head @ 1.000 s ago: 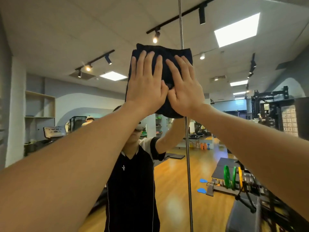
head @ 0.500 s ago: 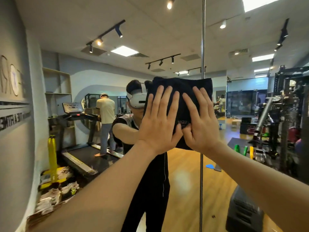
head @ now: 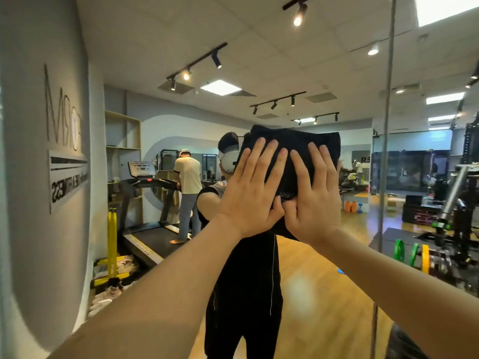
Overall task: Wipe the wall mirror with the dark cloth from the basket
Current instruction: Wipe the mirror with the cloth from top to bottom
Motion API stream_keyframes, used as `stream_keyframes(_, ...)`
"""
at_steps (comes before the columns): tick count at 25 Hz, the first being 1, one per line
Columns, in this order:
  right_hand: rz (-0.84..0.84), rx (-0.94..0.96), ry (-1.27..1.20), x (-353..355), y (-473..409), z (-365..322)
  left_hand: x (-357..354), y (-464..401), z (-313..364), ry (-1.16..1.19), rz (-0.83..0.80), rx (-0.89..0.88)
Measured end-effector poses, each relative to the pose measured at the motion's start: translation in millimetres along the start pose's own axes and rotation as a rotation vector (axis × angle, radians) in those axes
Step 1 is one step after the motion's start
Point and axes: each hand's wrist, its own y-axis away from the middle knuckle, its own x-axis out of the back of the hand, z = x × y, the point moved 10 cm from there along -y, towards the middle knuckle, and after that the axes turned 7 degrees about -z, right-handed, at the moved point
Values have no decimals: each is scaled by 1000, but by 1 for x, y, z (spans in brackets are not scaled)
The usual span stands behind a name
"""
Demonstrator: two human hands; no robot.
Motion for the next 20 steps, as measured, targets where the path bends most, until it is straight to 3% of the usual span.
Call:
stream_keyframes(13,-27,24,-1,-95,-77,-254,46,128,-246,-41,17,27)
stream_keyframes(20,-51,32,6,-138,-104,-356,60,183,-342,-47,40,46)
